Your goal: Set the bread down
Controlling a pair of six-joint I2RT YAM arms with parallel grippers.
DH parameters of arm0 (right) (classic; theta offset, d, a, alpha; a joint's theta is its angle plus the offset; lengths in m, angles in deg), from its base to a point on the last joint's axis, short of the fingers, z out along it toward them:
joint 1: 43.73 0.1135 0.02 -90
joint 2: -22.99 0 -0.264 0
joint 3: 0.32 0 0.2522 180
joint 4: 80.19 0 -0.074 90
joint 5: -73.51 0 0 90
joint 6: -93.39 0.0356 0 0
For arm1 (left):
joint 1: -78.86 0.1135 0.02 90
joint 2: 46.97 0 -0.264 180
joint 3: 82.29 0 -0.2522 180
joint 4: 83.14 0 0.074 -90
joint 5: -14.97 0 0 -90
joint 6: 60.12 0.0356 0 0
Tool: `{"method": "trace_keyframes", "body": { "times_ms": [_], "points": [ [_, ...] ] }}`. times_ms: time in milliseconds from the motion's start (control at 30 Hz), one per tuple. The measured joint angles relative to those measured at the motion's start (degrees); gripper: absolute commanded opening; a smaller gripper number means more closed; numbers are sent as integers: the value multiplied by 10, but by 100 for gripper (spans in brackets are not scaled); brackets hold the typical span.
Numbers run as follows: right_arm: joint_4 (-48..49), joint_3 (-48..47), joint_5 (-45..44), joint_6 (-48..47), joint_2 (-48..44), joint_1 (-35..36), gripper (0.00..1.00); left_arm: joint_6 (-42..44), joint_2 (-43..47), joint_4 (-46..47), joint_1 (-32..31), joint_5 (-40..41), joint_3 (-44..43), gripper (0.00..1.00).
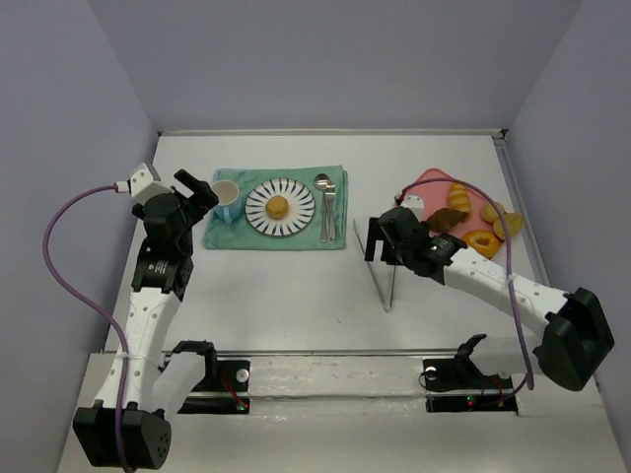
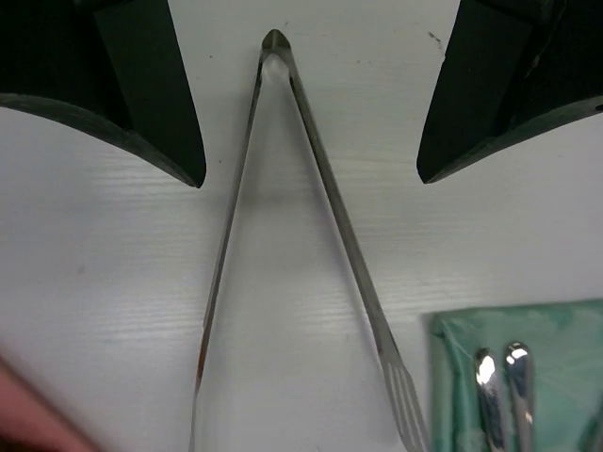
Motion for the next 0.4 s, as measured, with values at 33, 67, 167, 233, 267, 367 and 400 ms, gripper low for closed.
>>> {"method": "trace_keyframes", "body": {
  "times_ms": [33,67,167,233,267,367,400],
  "points": [
    [-2,-17,-10,-5,-19,0,100,0,-4,-1,0,-1,-3,99],
    [-3,-30,-19,-10,-32,0,100,-1,-14,-4,0,-2,-11,99],
    [2,-70,-52,-17,-69,0,100,-2,-33,-5,0,-2,-28,99],
    [4,-91,-81,-25,-89,0,100,-4,-45,-5,0,1,-40,99],
    [4,-95,-93,-26,-94,0,100,-4,-49,-7,0,2,-45,99],
    [4,-104,-126,-40,-97,0,100,-7,-63,-10,0,9,-59,99],
    [3,-106,-134,-45,-93,0,100,-9,-66,-10,0,12,-61,99]
  ]
}}
